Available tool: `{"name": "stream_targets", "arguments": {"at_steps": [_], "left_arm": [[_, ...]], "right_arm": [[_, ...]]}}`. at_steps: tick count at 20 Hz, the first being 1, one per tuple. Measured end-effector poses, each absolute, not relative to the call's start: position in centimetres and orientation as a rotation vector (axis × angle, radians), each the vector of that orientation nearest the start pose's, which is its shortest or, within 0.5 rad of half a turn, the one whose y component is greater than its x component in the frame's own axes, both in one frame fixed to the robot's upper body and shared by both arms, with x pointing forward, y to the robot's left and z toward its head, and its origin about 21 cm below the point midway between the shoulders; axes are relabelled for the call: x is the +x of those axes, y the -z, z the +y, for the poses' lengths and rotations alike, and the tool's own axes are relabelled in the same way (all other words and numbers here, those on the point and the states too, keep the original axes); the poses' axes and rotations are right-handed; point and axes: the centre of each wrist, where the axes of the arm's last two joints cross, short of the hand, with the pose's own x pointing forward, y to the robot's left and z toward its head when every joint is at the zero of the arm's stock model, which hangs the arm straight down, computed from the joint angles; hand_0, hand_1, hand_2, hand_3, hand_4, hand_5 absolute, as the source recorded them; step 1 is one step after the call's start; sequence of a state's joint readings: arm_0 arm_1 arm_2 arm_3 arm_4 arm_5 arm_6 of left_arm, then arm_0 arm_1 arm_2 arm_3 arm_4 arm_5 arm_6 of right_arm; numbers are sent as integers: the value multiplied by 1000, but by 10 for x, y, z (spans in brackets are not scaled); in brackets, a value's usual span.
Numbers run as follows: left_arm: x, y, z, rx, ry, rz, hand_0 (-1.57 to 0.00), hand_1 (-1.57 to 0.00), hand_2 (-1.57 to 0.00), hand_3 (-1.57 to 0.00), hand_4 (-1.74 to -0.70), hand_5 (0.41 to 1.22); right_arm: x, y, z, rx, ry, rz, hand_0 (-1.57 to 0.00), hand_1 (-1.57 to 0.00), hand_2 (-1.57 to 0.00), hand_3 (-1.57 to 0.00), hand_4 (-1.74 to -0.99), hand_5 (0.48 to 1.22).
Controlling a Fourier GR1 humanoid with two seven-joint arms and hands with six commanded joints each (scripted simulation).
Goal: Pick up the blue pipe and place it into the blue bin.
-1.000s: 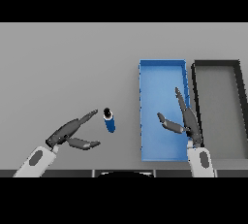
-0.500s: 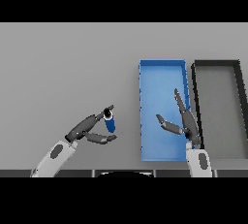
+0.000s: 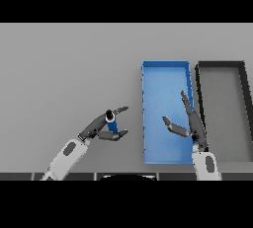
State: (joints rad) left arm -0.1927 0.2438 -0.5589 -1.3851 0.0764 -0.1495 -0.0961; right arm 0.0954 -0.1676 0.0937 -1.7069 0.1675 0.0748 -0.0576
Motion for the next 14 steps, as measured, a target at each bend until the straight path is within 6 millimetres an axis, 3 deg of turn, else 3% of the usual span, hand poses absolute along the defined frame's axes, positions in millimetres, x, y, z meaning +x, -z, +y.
{"name": "stream_targets", "arguments": {"at_steps": [1, 2, 4, 6, 8, 14], "left_arm": [[254, 22, 152, -426, 729, -1457, -39, -248, -417, -345, -1268, 675], [254, 23, 148, -448, 713, -1452, -179, -411, -578, -590, -1301, 784], [254, 24, 145, -478, 667, -1458, -648, -828, -936, -914, -1450, 941], [249, 24, 138, -486, 682, -1486, -981, -1095, -1164, -1112, -1551, 1042], [244, 25, 134, -510, 676, -1494, -1193, -1266, -1311, -1258, -1617, 1106], [244, 23, 131, -474, 713, -1544, -1472, -1491, -1503, -1489, -1502, 1191]], "right_arm": [[222, -16, -249, -130, -376, -1646, 1, 1, 1, 1, -1196, 560], [224, -16, -250, -124, -367, -1648, 1, 1, 1, 1, -1192, 560], [223, -13, -246, -120, -376, -1647, 1, 1, 1, 1, -1189, 562], [226, -16, -246, -133, -376, -1643, 1, 1, 1, 1, -1182, 562], [224, -18, -247, -140, -382, -1648, 1, 1, 1, 1, -1178, 561], [226, -16, -249, -140, -379, -1646, 1, 1, 1, 1, -1166, 556]]}}
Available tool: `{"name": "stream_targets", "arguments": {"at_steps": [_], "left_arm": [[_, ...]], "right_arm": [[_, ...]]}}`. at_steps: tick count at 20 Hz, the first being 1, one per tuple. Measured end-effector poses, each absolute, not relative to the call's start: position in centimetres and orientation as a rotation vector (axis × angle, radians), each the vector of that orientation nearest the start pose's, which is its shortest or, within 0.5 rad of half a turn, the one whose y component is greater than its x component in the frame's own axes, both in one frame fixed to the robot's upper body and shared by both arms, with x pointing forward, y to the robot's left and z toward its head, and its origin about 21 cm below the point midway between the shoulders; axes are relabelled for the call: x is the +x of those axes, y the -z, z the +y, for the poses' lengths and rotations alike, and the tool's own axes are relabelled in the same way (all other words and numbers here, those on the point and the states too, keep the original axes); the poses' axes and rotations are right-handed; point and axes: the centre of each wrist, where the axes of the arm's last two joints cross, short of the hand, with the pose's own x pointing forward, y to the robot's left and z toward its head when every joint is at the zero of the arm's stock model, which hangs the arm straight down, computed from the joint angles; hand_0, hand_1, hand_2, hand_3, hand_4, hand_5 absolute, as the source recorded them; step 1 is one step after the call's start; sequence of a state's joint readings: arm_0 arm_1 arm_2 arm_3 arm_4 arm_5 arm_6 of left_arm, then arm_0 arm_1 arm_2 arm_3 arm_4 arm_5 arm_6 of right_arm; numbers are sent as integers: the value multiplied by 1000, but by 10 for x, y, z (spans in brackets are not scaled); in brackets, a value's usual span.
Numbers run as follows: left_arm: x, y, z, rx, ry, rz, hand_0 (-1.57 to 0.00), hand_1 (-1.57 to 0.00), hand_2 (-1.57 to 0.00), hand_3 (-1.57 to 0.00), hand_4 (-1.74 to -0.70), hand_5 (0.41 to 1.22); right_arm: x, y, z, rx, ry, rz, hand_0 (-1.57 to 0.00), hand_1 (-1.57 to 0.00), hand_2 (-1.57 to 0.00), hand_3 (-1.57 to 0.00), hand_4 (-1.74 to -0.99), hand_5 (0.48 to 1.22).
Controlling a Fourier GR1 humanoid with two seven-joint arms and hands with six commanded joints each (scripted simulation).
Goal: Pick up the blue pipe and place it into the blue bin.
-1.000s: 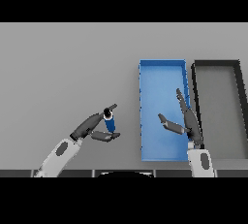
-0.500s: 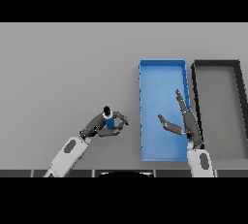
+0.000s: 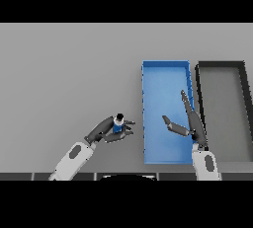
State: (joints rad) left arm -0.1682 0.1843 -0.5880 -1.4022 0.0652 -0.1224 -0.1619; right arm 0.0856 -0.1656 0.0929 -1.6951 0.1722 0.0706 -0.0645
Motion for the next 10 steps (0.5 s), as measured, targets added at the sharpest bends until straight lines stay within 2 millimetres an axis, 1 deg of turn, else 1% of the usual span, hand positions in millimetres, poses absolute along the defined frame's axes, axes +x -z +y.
{"name": "stream_targets", "arguments": {"at_steps": [1, 2, 4, 6, 7, 8, 9, 10], "left_arm": [[240, 21, 131, -489, 711, -1570, -1492, -1507, -1516, -1505, -1494, 1197], [237, 19, 126, -505, 704, -1593, -1508, -1520, -1527, -1518, -1488, 1202], [239, 4, 116, -551, 670, -1676, -1530, -1538, -1543, -1537, -1482, 1209], [244, -7, 108, -576, 663, -1708, -1545, -1550, -1553, -1549, -1478, 1213], [247, -12, 109, -568, 665, -1717, -1550, -1554, -1557, -1554, -1476, 1215], [248, -20, 111, -568, 669, -1731, -1554, -1558, -1560, -1557, -1475, 1216], [248, -25, 104, -566, 683, -1729, -1558, -1560, -1562, -1560, -1474, 1217], [248, -28, 103, -568, 700, -1733, -1560, -1562, -1564, -1562, -1473, 1218]], "right_arm": [[225, -15, -248, -139, -387, -1646, 1, 1, 1, 1, -1160, 554], [228, -18, -246, -144, -386, -1642, 1, 1, 1, 1, -1158, 552], [229, -14, -250, -150, -390, -1624, 1, 1, 1, 1, -1151, 550], [226, -12, -250, -157, -402, -1633, 1, 1, 1, 1, -1138, 552], [226, -13, -249, -162, -402, -1643, 1, 1, 1, 1, -1138, 555], [223, -10, -250, -158, -399, -1633, 1, 1, 1, 1, -1135, 559], [226, -13, -250, -165, -402, -1637, 1, 1, 1, 1, -1129, 561], [226, -17, -251, -162, -409, -1644, 1, 1, 1, 1, -1128, 564]]}}
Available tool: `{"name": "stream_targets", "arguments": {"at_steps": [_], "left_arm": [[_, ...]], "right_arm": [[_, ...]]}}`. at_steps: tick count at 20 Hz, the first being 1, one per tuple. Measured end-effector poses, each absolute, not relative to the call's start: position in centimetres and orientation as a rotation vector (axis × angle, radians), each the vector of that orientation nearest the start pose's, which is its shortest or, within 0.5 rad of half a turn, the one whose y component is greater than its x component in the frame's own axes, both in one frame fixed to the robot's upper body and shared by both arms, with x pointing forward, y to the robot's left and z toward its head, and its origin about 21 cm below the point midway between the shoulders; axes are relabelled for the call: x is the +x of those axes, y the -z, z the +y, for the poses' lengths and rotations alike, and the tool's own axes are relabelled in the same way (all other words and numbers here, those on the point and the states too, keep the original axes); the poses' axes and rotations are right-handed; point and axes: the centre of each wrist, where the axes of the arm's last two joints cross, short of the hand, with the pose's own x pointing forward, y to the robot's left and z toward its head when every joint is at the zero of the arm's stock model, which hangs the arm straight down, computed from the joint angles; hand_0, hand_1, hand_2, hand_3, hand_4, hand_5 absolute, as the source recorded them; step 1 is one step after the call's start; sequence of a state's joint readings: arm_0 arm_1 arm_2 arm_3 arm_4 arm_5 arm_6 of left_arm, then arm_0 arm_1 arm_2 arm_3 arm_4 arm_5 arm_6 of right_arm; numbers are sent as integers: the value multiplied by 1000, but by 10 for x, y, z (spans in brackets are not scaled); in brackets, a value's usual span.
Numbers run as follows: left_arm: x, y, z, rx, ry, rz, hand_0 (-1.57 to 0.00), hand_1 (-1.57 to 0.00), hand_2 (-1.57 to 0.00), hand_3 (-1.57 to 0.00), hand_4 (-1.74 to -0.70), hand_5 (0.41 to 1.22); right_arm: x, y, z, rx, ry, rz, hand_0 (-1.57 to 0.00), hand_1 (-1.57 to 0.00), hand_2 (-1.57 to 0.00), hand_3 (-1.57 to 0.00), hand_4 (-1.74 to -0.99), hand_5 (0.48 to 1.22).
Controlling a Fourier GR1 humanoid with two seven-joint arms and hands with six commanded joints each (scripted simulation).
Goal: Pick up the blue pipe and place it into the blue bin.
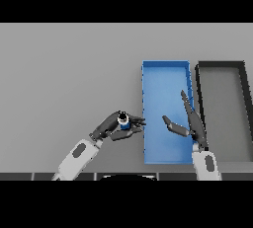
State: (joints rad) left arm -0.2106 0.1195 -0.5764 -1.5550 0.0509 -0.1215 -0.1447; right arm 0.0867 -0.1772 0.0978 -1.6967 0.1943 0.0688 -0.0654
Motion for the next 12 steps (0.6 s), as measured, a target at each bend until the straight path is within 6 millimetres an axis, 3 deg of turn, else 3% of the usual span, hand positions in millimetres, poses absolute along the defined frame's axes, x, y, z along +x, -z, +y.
{"name": "stream_targets", "arguments": {"at_steps": [2, 9, 12], "left_arm": [[249, -35, 103, -581, 722, -1734, -1564, -1566, -1566, -1565, -1473, 1219], [250, -44, 98, -595, 757, -1706, -1570, -1570, -1570, -1570, -1474, 1220], [247, -40, 98, -601, 757, -1694, -1570, -1570, -1570, -1570, -1474, 1220]], "right_arm": [[231, -14, -250, -165, -409, -1622, 1, 1, 1, 1, -1124, 569], [212, -18, -248, -214, -389, -1647, 1, 1, 1, 1, -1123, 578], [202, -16, -243, -251, -361, -1630, 1, 1, 1, 1, -1185, 578]]}}
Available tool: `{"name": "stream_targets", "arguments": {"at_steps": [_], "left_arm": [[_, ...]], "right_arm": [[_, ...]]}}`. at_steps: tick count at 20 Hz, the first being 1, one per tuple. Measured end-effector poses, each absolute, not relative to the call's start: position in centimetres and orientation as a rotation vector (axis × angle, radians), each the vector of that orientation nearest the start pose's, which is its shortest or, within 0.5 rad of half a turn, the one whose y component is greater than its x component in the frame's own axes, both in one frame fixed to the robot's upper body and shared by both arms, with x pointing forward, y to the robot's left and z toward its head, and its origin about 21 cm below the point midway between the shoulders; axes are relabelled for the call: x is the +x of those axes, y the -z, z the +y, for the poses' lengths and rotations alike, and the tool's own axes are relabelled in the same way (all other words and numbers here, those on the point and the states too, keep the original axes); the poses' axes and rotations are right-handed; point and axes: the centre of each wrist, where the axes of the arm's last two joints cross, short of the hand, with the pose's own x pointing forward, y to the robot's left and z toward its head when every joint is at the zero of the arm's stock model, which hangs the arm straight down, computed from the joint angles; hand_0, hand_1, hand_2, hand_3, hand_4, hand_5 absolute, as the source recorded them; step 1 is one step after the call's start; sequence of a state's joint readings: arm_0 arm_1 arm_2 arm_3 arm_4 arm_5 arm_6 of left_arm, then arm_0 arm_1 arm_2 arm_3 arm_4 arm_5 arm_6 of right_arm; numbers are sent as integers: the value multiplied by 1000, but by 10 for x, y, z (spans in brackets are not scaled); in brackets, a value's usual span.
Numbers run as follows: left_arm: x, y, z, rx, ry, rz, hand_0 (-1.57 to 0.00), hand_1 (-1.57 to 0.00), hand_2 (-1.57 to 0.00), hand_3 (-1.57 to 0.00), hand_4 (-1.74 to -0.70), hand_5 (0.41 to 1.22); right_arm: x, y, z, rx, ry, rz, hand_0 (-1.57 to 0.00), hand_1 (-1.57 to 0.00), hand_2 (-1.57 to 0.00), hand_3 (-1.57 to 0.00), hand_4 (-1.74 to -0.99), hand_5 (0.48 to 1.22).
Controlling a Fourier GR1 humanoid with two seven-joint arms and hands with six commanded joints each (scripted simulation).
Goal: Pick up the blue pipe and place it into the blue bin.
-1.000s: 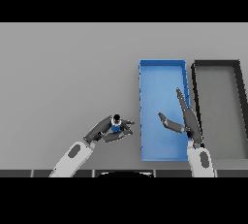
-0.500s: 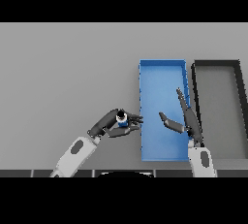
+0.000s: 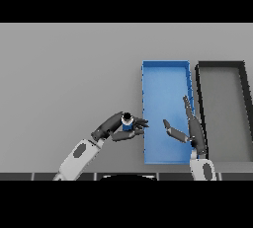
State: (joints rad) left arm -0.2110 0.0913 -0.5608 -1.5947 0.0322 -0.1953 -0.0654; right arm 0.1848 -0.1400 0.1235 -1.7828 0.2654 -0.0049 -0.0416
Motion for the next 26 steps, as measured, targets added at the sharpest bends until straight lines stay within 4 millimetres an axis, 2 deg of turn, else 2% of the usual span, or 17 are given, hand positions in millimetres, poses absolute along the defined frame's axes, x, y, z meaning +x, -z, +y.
{"name": "stream_targets", "arguments": {"at_steps": [2, 4, 7, 8, 11, 13, 15, 18, 26], "left_arm": [[247, -42, 99, -598, 756, -1711, -1571, -1571, -1571, -1571, -1474, 1221], [247, -41, 100, -598, 763, -1709, -1571, -1571, -1571, -1571, -1475, 1221], [252, -42, 101, -583, 764, -1703, -1571, -1571, -1571, -1571, -1475, 1221], [251, -43, 101, -588, 765, -1702, -1571, -1571, -1571, -1571, -1474, 1221], [251, -40, 105, -568, 775, -1703, -1571, -1571, -1571, -1571, -1473, 1221], [251, -45, 101, -578, 779, -1711, -1571, -1571, -1571, -1571, -1473, 1221], [249, -43, 102, -586, 787, -1708, -1571, -1571, -1571, -1571, -1474, 1221], [248, -43, 99, -568, 806, -1712, -1571, -1571, -1571, -1571, -1474, 1221], [251, -44, 95, -571, 814, -1689, -1571, -1571, -1571, -1571, -1473, 1221]], "right_arm": [[195, -18, -244, -268, -357, -1644, 1, -11, -3, 1, -1194, 572], [198, -23, -245, -223, -328, -1692, 1, -22, -30, 1, -1166, 571], [203, -51, -250, -56, -325, -1866, 1, -11, -20, 1, -1169, 597], [206, -63, -255, -29, -347, -1881, 1, -8, -16, 1, -1163, 592], [204, -98, -251, 77, -500, -1889, 1, -4, -8, 1, -1177, 567], [206, -120, -240, 136, -619, -1867, 1, -2, -4, 1, -1194, 543], [209, -129, -237, 125, -715, -1780, 1, -1, -3, 1, -1219, 537], [214, -140, -223, 194, -833, -1756, 1, 0, -1, 1, -1256, 523], [225, -161, -177, 373, -1007, -1727, 1, 1, 1, 1, -1209, 517]]}}
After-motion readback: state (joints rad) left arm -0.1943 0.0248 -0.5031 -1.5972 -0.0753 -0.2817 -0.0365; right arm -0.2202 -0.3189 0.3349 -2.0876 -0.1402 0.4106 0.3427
